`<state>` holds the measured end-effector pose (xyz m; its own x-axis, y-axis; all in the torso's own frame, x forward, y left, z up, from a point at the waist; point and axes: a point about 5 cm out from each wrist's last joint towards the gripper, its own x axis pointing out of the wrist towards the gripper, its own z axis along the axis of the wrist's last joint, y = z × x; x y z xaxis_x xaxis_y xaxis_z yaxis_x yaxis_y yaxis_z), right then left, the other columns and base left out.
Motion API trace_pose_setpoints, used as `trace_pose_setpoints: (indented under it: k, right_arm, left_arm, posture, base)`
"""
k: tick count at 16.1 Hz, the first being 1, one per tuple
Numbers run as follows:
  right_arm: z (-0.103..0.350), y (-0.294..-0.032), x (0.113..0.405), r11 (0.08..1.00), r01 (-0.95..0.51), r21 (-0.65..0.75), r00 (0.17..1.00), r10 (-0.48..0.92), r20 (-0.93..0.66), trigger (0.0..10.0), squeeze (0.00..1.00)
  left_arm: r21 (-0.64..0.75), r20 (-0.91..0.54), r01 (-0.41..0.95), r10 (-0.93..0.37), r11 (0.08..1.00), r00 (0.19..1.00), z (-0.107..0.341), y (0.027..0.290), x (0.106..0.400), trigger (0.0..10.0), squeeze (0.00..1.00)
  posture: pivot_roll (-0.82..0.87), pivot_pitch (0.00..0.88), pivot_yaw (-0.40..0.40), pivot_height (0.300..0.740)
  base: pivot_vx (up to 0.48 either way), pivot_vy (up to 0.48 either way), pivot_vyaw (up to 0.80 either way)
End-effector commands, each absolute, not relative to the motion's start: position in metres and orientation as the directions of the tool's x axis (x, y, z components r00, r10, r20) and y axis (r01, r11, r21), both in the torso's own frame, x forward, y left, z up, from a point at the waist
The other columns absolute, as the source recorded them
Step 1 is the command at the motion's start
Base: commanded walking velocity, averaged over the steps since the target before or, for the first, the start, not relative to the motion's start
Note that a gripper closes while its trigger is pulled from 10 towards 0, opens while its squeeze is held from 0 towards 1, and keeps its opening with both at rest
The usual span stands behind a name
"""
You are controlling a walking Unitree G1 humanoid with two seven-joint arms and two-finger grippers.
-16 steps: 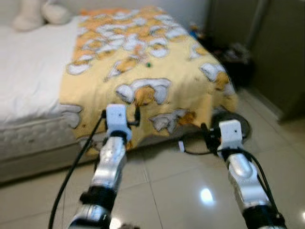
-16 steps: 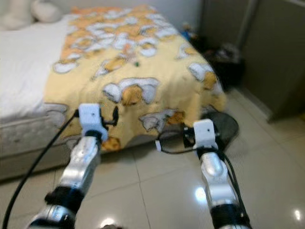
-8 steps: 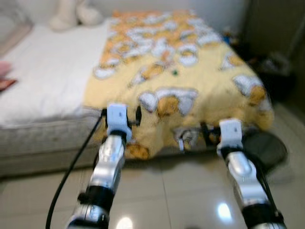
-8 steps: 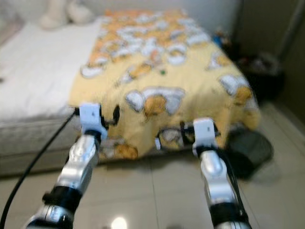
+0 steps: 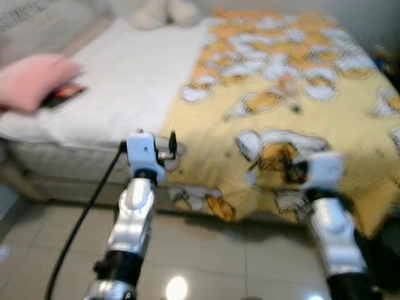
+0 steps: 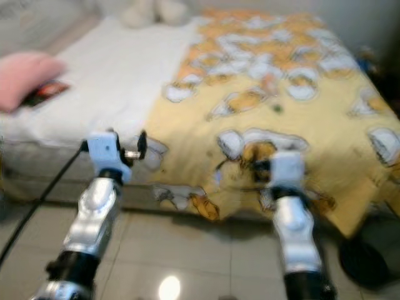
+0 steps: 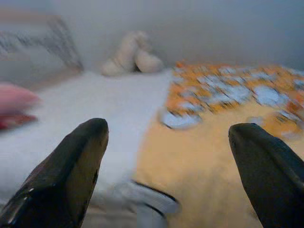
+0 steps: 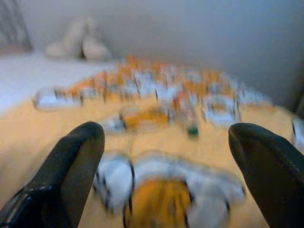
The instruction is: Clean up the room
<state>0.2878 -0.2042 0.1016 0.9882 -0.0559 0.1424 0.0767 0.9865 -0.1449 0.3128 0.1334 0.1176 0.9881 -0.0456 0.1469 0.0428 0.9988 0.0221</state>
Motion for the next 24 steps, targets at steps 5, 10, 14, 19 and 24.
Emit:
trace_pose_setpoints:
  k: [5,10,14,19,24]
  right_arm:
    - [0.102,-0.190,0.296,0.996,0.072,-0.058,0.991,-0.065,0.120,10.0,0.00]
    - [0.094,-0.192,0.297,0.995,0.079,-0.066,0.994,-0.073,0.082,10.0,0.00]
    - [0.091,-0.189,0.295,0.993,0.059,-0.098,0.996,-0.052,0.072,10.0,0.00]
    - [0.089,-0.188,0.293,0.989,0.040,-0.142,0.997,-0.031,0.066,10.0,0.00]
    - [0.087,-0.192,0.291,0.986,0.040,-0.160,0.998,-0.031,0.061,10.0,0.00]
  left_arm:
    - [-0.115,0.035,-0.013,0.018,0.993,0.999,0.109,0.137,0.326,10.0,0.00]
    - [-0.058,0.010,0.059,-0.059,0.997,0.998,0.100,0.134,0.327,10.0,0.00]
    - [-0.049,0.028,0.144,-0.143,0.988,0.989,0.101,0.125,0.328,10.0,0.00]
    - [-0.038,0.020,0.160,-0.159,0.986,0.987,0.094,0.127,0.327,10.0,0.00]
    - [-0.066,0.009,0.146,-0.146,0.987,0.989,0.089,0.129,0.325,10.0,0.00]
  posture:
    - [-0.20,0.000,0.071,0.731]
    - [-0.20,0.000,0.081,0.731]
    - [-0.21,0.000,0.086,0.731]
    - [-0.22,0.000,0.086,0.731]
    - [-0.21,0.000,0.079,0.731]
  base:
    - [0.000,-0.272,0.00]
    - [0.096,-0.417,0.00]
    - [0.283,-0.384,0.00]
    - [0.314,-0.359,0.00]
    - [0.319,-0.354,-0.69]
